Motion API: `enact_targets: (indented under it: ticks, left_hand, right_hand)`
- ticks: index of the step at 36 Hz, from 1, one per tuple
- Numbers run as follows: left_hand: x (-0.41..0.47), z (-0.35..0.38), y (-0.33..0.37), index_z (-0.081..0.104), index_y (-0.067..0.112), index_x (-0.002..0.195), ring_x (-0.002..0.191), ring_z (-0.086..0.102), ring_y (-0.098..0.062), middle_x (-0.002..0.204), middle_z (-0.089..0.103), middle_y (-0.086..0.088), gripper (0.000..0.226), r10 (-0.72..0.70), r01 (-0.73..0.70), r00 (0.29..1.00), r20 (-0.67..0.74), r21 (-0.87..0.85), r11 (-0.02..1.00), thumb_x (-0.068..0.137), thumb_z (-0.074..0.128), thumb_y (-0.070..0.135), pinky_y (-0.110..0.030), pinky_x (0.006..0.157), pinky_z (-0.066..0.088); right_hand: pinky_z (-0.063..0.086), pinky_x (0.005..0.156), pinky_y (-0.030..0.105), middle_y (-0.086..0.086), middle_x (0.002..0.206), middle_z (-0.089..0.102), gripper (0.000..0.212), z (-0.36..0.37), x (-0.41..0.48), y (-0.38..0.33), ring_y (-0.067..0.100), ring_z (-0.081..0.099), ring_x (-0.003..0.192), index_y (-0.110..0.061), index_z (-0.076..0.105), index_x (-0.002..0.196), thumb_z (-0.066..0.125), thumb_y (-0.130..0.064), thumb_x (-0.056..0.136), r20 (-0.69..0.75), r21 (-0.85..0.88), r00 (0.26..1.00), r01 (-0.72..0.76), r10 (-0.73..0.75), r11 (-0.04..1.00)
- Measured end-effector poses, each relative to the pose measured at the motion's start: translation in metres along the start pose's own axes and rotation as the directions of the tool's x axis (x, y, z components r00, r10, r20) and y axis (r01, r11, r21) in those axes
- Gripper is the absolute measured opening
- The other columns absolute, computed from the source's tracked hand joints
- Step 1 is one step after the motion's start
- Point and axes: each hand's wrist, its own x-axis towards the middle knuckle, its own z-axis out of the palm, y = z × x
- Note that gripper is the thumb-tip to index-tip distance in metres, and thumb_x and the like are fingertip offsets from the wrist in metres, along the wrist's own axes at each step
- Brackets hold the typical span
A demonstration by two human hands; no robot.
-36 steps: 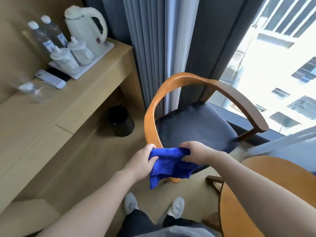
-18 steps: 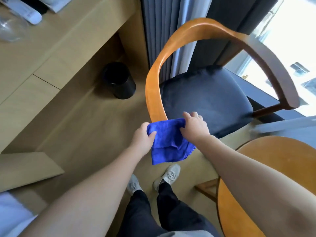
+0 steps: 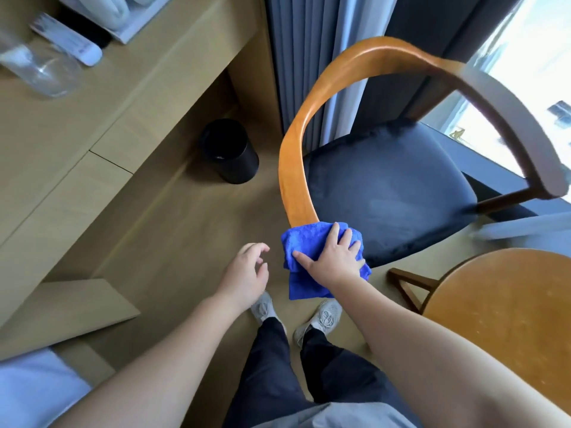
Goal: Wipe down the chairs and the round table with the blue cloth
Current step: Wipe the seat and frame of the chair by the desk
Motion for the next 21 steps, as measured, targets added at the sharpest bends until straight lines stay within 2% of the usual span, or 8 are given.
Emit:
enact_targets:
  ticks: [5,9,15,21]
  left_hand:
    - [0.011,-0.012,-0.013,0.057,0.014,0.116,0.085,0.053,-0.008,0.104,0.05,0.007,0.03,0.029,-0.029,0.999,0.038,0.006,1.0,0.088,0.05,0.006,-0.031,0.082,0.048]
    - [0.021,-0.02,-0.022,0.057,0.016,0.114,0.084,0.053,-0.007,0.101,0.051,0.008,0.028,0.057,-0.057,0.997,0.043,0.004,0.998,0.089,0.049,0.007,-0.028,0.08,0.047]
    - [0.049,-0.032,-0.036,0.057,0.016,0.116,0.083,0.054,-0.008,0.105,0.051,0.009,0.03,0.114,-0.118,0.986,0.12,0.024,0.993,0.088,0.048,0.006,-0.032,0.08,0.049]
    - [0.068,-0.04,-0.048,0.058,0.017,0.115,0.085,0.056,-0.011,0.106,0.05,0.011,0.031,0.147,-0.152,0.981,0.128,0.029,0.988,0.088,0.048,0.006,-0.034,0.08,0.05]
  right_hand:
    - [0.027,0.106,0.062,0.008,0.158,0.002,0.128,0.007,0.004,0.0,0.038,0.01,0.143,-0.018,-0.01,0.152,0.052,-0.087,0.064,-0.02,-0.04,0.999,-0.025,0.025,0.999]
    - [0.035,0.102,0.055,0.007,0.156,0.007,0.135,0.011,0.003,0.0,0.036,0.021,0.138,-0.019,-0.008,0.152,0.053,-0.091,0.055,-0.056,-0.036,0.998,-0.021,0.019,0.999]
    - [0.044,0.093,0.042,0.005,0.141,0.032,0.125,0.016,0.01,-0.003,0.03,0.043,0.119,-0.018,0.008,0.149,0.063,-0.083,0.058,-0.162,-0.072,0.987,-0.007,-0.004,0.997]
    - [0.041,0.092,0.04,0.005,0.142,0.031,0.121,0.017,0.013,-0.009,0.028,0.042,0.118,-0.018,0.012,0.15,0.063,-0.08,0.06,-0.186,-0.105,0.983,-0.015,-0.005,0.994]
